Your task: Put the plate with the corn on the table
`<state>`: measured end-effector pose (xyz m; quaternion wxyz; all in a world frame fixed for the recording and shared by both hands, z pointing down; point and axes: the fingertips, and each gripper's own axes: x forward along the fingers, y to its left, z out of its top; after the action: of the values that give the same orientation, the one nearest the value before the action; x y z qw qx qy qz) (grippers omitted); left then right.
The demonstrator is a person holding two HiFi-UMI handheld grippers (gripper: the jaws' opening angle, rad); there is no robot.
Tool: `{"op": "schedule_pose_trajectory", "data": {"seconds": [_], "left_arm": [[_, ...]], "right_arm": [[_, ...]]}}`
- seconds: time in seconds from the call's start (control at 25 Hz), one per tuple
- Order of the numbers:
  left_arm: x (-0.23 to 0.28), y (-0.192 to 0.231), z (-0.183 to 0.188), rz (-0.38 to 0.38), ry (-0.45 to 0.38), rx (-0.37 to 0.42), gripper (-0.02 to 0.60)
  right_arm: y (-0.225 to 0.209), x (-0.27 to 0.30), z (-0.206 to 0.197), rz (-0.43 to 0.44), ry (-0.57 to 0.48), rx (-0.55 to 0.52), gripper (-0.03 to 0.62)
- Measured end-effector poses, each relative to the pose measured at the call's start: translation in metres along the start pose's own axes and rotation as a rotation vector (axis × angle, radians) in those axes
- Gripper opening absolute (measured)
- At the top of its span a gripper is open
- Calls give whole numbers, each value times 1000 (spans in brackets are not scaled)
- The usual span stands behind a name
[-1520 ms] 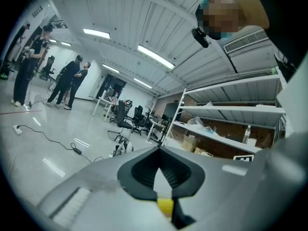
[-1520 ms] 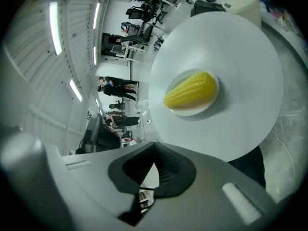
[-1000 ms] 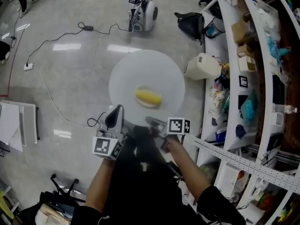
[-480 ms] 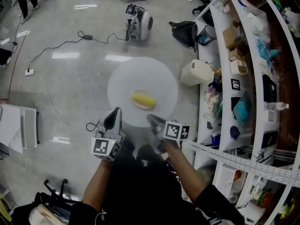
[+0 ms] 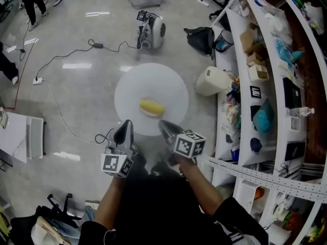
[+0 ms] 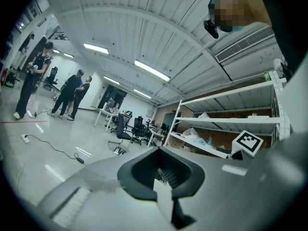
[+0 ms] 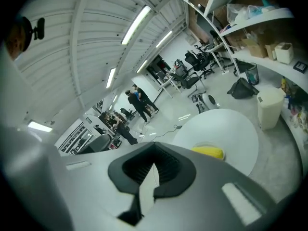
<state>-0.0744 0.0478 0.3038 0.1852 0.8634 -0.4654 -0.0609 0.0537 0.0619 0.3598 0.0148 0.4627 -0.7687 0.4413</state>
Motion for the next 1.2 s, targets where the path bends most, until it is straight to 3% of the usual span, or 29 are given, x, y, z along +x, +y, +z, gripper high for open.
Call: {"op": "schedule_pose_trajectory", "data": {"seconds": [0.12,0.32,0.72,1.2], "left_arm": [[-6,-19,7,15,-36,-19,5],[-21,-42,0,28,-56,27,5],[-49,-80,-12,74,-89,57,5],[-60,-100,-20,73,-88,104,5]], "right_arm": [[5,-16,3,16,-33,-52,9],[12,-42,4,24,-85,-129,9],[19,-83,-4,63,-139,-208,9],[18,-103,-12,79,-179,-246,8]]}}
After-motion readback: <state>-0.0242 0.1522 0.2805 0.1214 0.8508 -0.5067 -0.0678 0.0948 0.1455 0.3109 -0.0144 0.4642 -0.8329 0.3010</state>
